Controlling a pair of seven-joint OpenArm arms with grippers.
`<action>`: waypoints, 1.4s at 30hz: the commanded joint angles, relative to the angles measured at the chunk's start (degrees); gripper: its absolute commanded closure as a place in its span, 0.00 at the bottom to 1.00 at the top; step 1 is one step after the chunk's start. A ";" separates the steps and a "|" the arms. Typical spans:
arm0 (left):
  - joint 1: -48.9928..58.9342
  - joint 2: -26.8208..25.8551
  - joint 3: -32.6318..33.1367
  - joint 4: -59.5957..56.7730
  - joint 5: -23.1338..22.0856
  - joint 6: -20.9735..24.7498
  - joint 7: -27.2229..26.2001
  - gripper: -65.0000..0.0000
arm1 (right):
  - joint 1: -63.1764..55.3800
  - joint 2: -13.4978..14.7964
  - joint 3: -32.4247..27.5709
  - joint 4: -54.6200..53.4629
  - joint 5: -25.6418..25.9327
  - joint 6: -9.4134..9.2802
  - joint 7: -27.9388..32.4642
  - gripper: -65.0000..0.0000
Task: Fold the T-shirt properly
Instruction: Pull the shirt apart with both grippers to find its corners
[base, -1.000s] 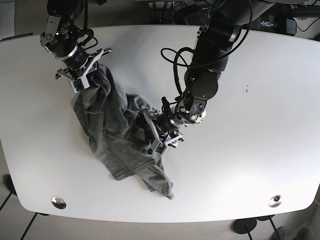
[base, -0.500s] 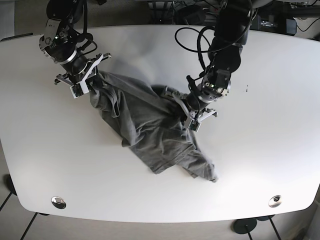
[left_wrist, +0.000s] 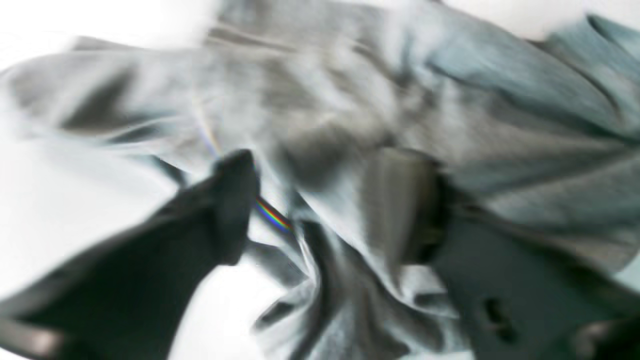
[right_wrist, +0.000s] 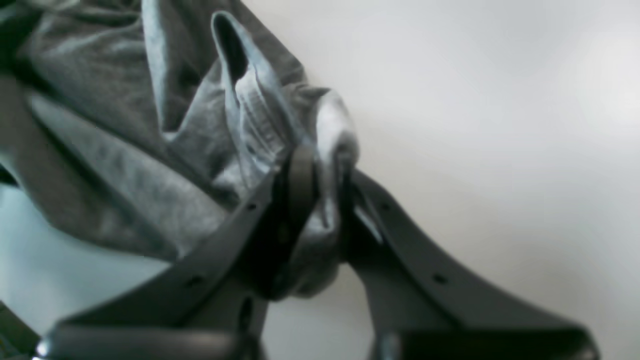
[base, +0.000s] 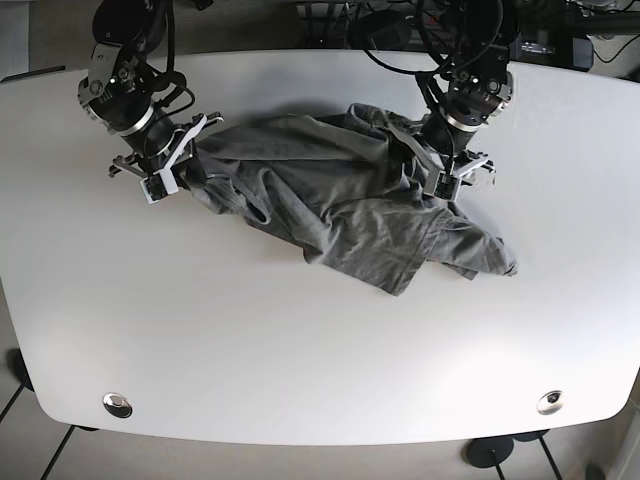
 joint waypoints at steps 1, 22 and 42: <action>-0.57 -0.13 0.01 1.87 -0.39 -0.47 1.72 0.37 | 0.97 0.41 0.14 0.91 0.64 0.04 1.34 0.97; -33.88 -6.20 -20.38 -42.00 -0.48 -0.56 -3.90 0.37 | 1.24 0.23 0.14 0.91 0.64 -0.05 1.34 0.97; -42.32 -6.20 -20.21 -65.47 -0.30 -7.16 -8.04 0.91 | 1.06 -1.79 0.23 0.91 0.64 -0.05 1.34 0.97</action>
